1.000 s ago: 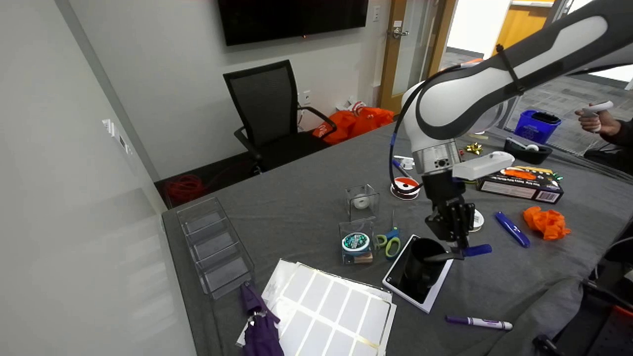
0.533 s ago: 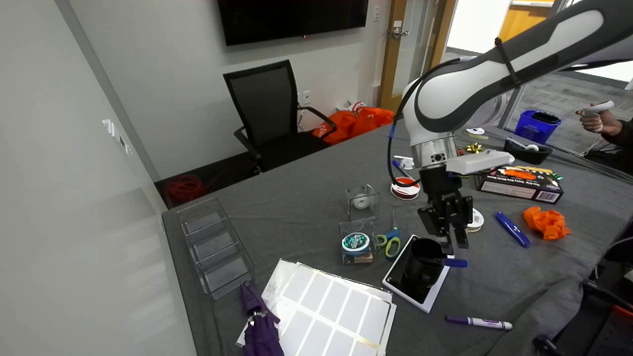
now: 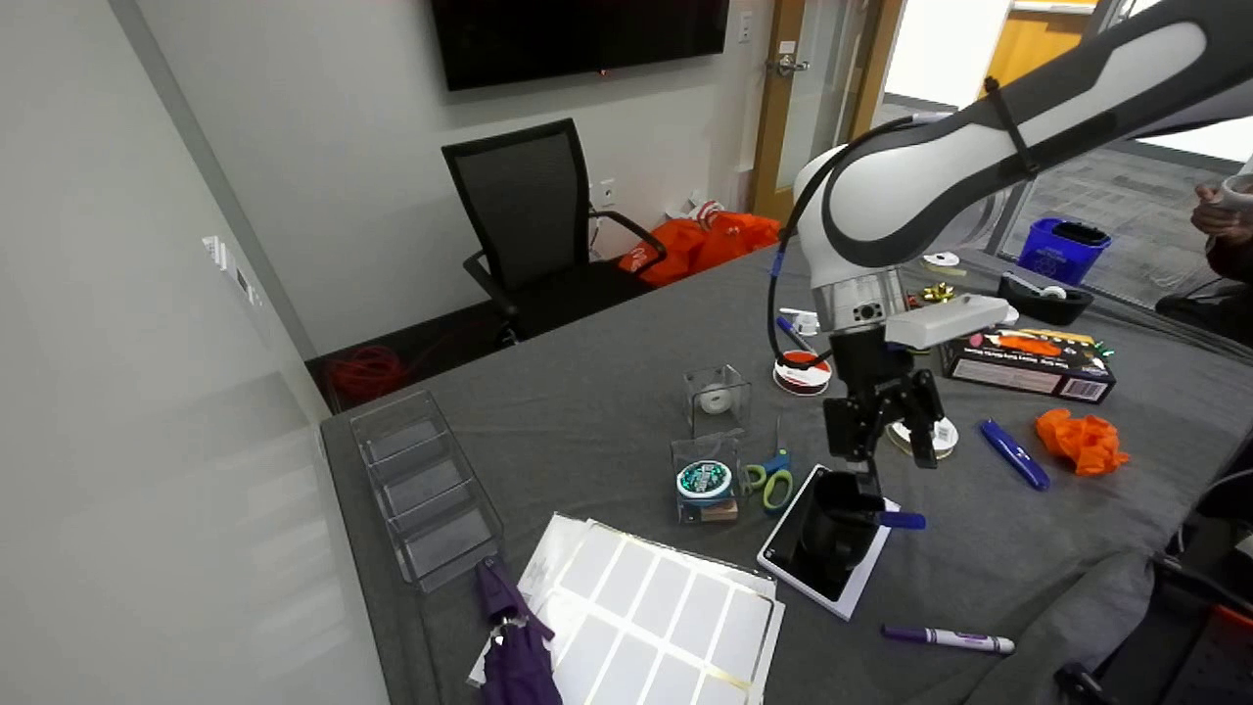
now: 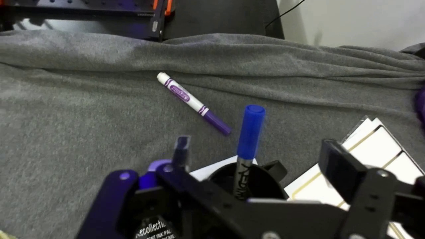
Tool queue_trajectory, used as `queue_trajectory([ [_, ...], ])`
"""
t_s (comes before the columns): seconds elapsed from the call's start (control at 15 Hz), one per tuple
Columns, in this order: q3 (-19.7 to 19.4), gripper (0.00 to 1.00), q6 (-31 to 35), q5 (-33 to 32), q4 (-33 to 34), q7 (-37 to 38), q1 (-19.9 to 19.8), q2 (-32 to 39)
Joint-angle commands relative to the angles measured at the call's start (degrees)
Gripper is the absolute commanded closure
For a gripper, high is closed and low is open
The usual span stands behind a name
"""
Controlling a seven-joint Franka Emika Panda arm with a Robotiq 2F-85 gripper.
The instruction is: Put the marker into the cup
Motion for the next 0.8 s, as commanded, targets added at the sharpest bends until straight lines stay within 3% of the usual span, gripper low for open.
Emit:
queue_trajectory([
  [0.0, 0.0, 0.0, 5.1, -7.8, -5.7, -0.8, 1.7, -6.2],
  [0.33, 0.8, 0.0, 13.7, -17.1, -12.9, -0.5, 2.4, -15.2],
  [0.73, 1.1, 0.0, 31.8, -13.5, -24.8, -5.9, 1.3, -25.2],
])
